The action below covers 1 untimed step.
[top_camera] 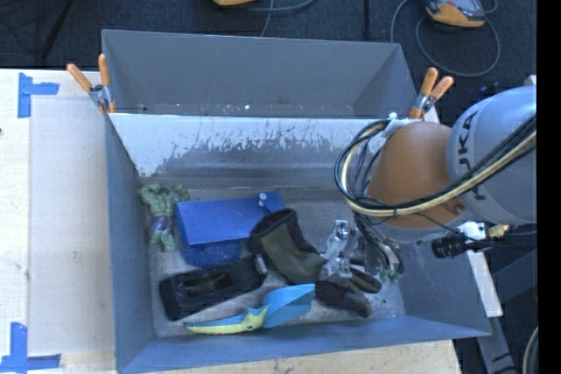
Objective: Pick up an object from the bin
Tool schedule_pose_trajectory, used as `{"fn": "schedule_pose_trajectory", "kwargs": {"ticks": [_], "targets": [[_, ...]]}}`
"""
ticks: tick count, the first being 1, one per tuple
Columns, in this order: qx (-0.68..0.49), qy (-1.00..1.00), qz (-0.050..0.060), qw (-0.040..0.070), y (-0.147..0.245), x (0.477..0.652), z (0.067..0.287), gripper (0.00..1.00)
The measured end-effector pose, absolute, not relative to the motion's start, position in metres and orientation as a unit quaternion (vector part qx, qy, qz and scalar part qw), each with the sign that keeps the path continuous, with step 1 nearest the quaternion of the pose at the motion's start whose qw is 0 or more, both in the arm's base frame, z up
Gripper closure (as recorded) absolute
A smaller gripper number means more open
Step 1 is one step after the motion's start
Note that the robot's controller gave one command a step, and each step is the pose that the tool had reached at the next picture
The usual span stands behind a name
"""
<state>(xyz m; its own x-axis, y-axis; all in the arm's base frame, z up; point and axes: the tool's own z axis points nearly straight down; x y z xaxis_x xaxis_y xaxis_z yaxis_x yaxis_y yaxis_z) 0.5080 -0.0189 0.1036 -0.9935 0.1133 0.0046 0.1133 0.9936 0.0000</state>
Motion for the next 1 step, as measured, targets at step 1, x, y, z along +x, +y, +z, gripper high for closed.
{"fn": "schedule_pose_trajectory", "kwargs": {"ticks": [1], "targets": [[-0.004,-1.0,0.0,-0.002,-0.0219,0.5191,0.1345,1.0]]}}
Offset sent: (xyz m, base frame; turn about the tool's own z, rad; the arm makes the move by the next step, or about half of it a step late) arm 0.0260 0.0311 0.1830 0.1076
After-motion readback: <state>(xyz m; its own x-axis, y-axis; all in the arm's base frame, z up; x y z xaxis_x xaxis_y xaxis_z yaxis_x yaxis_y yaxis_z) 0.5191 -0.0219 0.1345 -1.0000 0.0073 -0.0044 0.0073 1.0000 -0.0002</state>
